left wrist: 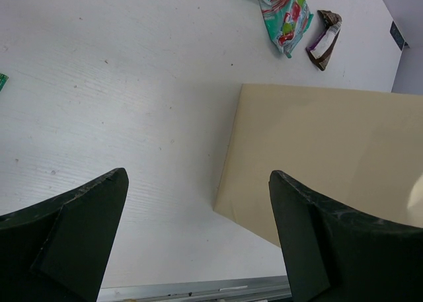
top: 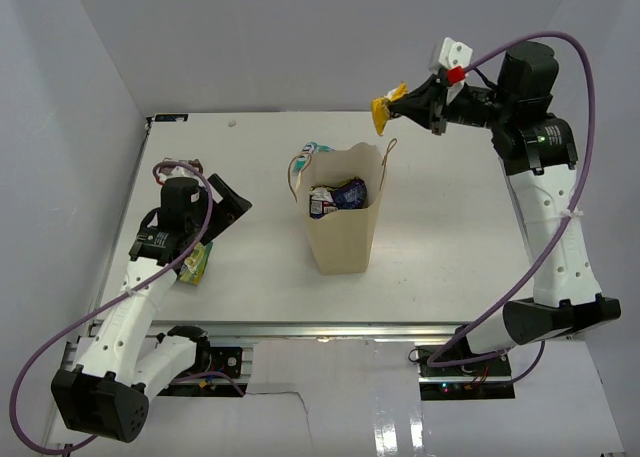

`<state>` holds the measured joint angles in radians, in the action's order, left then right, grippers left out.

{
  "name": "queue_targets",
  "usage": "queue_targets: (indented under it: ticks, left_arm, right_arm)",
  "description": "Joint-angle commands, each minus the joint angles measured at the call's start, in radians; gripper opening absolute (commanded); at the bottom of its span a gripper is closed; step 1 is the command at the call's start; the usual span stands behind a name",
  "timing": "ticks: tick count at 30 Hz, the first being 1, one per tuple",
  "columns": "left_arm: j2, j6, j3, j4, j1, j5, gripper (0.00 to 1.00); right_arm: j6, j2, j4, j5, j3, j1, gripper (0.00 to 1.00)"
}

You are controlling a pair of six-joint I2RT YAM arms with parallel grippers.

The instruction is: Place the snacks into the paper bag

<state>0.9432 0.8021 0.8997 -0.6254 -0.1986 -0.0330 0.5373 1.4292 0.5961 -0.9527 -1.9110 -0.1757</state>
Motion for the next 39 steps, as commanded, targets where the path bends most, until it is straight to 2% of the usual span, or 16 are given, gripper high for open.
queue_targets:
  ticks: [1, 4, 7, 13, 16, 18, 19, 23, 27, 29, 31, 36, 39]
  left_arm:
    - [-0.032, 0.002, 0.027, -0.016, 0.004, 0.018, 0.98]
    - [-0.047, 0.012, 0.03, -0.034, 0.004, 0.05, 0.98]
    - [-0.055, 0.026, 0.036, -0.065, 0.005, 0.079, 0.98]
    - [-0.047, 0.103, 0.022, -0.135, 0.005, 0.126, 0.98]
    - [-0.015, 0.17, 0.036, -0.197, 0.007, 0.183, 0.98]
    - [0.014, 0.216, 0.06, -0.259, 0.007, 0.25, 0.98]
    - [0.025, 0.271, 0.068, -0.305, 0.008, 0.274, 0.98]
    - [0.062, 0.35, 0.094, -0.365, 0.027, 0.337, 0.98]
    - [0.095, 0.352, 0.093, -0.388, 0.088, 0.347, 0.98]
    - [0.141, 0.355, 0.1, -0.416, 0.163, 0.332, 0.98]
    - [0.202, 0.355, 0.116, -0.441, 0.252, 0.314, 0.98]
    - [0.368, 0.336, 0.153, -0.479, 0.385, 0.28, 0.98]
    - [0.451, 0.315, 0.151, -0.462, 0.425, 0.242, 0.98]
  right_arm:
    - [0.038, 0.056, -0.021, 0.107, -0.071, -0.137, 0.08]
    - [0.147, 0.076, 0.019, 0.222, -0.047, -0.256, 0.08]
    - [0.233, 0.083, 0.05, 0.336, 0.012, -0.321, 0.08]
    - [0.338, 0.074, 0.088, 0.426, 0.102, -0.378, 0.11]
    - [0.384, 0.062, 0.108, 0.477, 0.151, -0.419, 0.22]
    - [0.388, 0.056, 0.105, 0.488, 0.173, -0.433, 0.36]
    - [0.377, 0.056, 0.102, 0.489, 0.175, -0.435, 0.48]
    - [0.322, 0.059, 0.076, 0.506, 0.135, -0.435, 0.57]
    - [0.179, 0.077, 0.054, 0.482, 0.035, -0.363, 0.65]
    - [0.062, 0.077, 0.022, 0.454, 0.012, -0.311, 0.75]
    - [0.011, 0.074, 0.013, 0.396, 0.023, -0.217, 0.78]
    - [-0.068, 0.036, 0.007, 0.321, 0.105, -0.027, 0.81]
    - [-0.079, 0.005, 0.002, 0.282, 0.164, 0.06, 0.82]
